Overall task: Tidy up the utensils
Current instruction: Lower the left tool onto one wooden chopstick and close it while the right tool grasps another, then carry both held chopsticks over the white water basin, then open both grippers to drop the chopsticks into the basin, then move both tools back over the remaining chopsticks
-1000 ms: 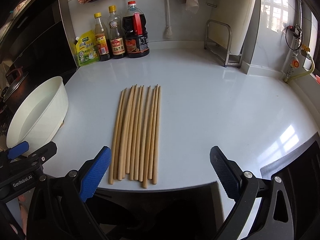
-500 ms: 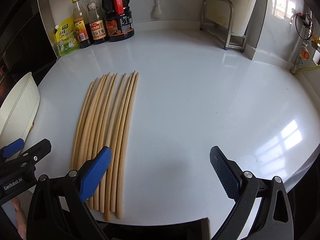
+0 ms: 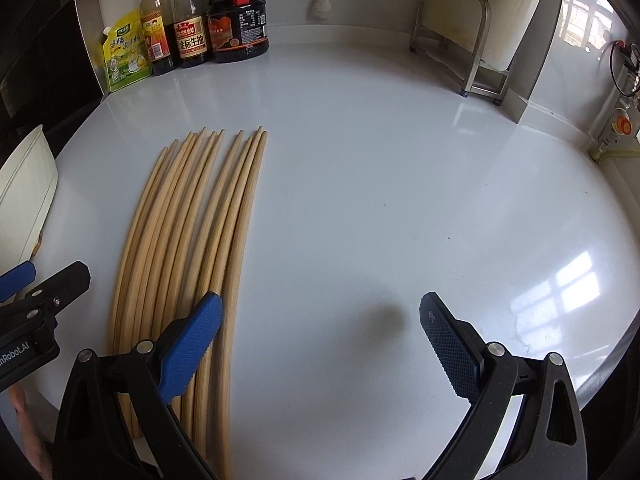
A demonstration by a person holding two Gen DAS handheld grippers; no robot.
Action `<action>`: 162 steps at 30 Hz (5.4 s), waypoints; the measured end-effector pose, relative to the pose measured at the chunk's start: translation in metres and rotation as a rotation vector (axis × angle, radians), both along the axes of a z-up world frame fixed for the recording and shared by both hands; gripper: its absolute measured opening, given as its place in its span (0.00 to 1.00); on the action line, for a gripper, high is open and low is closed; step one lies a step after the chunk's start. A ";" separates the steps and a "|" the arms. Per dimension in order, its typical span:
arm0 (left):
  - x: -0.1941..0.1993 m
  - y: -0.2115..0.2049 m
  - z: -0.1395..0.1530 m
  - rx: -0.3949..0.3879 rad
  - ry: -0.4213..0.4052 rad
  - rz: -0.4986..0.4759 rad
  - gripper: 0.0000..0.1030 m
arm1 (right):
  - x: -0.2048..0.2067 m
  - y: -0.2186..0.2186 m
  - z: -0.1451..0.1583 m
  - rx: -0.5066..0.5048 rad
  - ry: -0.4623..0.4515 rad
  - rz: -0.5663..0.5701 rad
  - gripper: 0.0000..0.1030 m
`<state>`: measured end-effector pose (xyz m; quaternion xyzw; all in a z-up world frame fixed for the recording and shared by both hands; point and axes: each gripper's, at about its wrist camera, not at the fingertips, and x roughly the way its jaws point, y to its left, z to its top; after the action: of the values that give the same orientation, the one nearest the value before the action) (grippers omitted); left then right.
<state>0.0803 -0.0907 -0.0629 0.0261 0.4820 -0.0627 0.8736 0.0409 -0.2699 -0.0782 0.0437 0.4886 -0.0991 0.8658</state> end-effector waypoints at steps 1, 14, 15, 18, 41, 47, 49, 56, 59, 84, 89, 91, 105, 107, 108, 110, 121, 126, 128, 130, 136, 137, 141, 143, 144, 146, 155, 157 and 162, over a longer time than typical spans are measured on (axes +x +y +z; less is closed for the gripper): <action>0.000 0.000 0.000 0.002 -0.001 -0.003 0.94 | 0.000 0.000 -0.001 -0.009 0.009 0.002 0.92; 0.003 -0.016 -0.012 -0.014 0.058 -0.047 0.94 | -0.006 -0.016 -0.003 -0.015 -0.011 -0.004 0.91; 0.003 -0.017 -0.012 -0.013 0.060 -0.047 0.94 | -0.006 -0.016 -0.003 -0.013 -0.013 -0.003 0.91; 0.003 -0.018 -0.013 -0.004 0.058 -0.045 0.94 | -0.007 -0.017 -0.003 -0.011 -0.018 0.002 0.91; -0.008 -0.024 -0.006 -0.017 0.031 -0.090 0.07 | -0.012 0.018 0.003 -0.014 -0.066 0.182 0.21; -0.013 -0.023 -0.006 -0.058 0.050 -0.108 0.07 | -0.013 0.020 0.005 0.016 -0.064 0.176 0.06; -0.014 -0.022 -0.006 -0.074 0.061 -0.112 0.07 | -0.015 0.018 0.005 0.048 -0.066 0.165 0.06; -0.021 -0.015 0.001 -0.107 0.074 -0.116 0.07 | -0.023 0.014 0.015 0.114 -0.094 0.130 0.06; -0.025 -0.010 0.014 -0.126 0.048 -0.126 0.07 | -0.025 0.014 0.024 0.137 -0.115 0.120 0.06; 0.013 0.221 0.111 -0.160 -0.175 0.169 0.07 | 0.084 0.242 0.113 0.302 -0.197 0.509 0.06; 0.035 0.255 0.091 -0.157 -0.136 0.195 0.07 | 0.108 0.290 0.094 0.292 -0.112 0.559 0.06; 0.042 0.260 0.083 -0.150 -0.122 0.193 0.07 | 0.114 0.303 0.085 0.288 -0.073 0.566 0.06; 0.054 0.278 0.048 -0.142 -0.038 0.222 0.29 | 0.119 0.315 0.057 0.252 0.009 0.543 0.13; 0.050 0.284 0.051 -0.144 -0.061 0.236 0.44 | 0.117 0.313 0.061 0.244 -0.006 0.545 0.14; 0.048 0.286 0.052 -0.144 -0.074 0.244 0.53 | 0.116 0.311 0.062 0.243 -0.012 0.547 0.14; 0.043 0.291 0.055 -0.145 -0.095 0.255 0.55 | 0.113 0.309 0.066 0.246 -0.021 0.548 0.14; 0.018 0.288 0.068 -0.136 -0.124 0.262 0.55 | 0.087 0.289 0.082 0.257 -0.073 0.530 0.15; 0.004 0.275 0.075 -0.136 -0.131 0.248 0.55 | 0.071 0.272 0.088 0.260 -0.097 0.515 0.16; -0.002 0.268 0.077 -0.131 -0.138 0.243 0.55 | 0.064 0.266 0.092 0.253 -0.111 0.509 0.17; -0.007 0.262 0.079 -0.133 -0.140 0.237 0.55 | 0.057 0.258 0.095 0.256 -0.122 0.505 0.19; -0.021 0.238 0.084 -0.142 -0.140 0.207 0.58 | 0.039 0.232 0.105 0.270 -0.154 0.481 0.21; -0.023 0.234 0.085 -0.142 -0.139 0.202 0.58 | 0.036 0.227 0.106 0.271 -0.159 0.478 0.22; -0.034 0.215 0.087 -0.136 -0.142 0.174 0.58 | 0.025 0.209 0.109 0.268 -0.174 0.455 0.26; -0.038 0.207 0.087 -0.140 -0.140 0.161 0.58 | 0.020 0.199 0.109 0.265 -0.176 0.445 0.27; -0.039 0.203 0.087 -0.143 -0.140 0.154 0.58 | 0.018 0.195 0.109 0.265 -0.179 0.438 0.31; -0.042 0.195 0.086 -0.152 -0.142 0.141 0.58 | 0.012 0.184 0.106 0.261 -0.182 0.424 0.32; -0.051 0.146 0.084 -0.164 -0.133 0.051 0.61 | -0.016 0.127 0.090 0.218 -0.154 0.323 0.36; -0.053 0.133 0.083 -0.165 -0.135 0.024 0.64 | -0.022 0.114 0.088 0.206 -0.158 0.298 0.39; -0.058 0.098 0.078 -0.171 -0.127 -0.045 0.69 | -0.035 0.080 0.081 0.181 -0.159 0.218 0.44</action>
<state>0.0226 0.0075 0.0148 -0.0339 0.4178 -0.1217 0.8997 0.0062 -0.1895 0.0027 0.0758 0.4275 0.0436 0.8998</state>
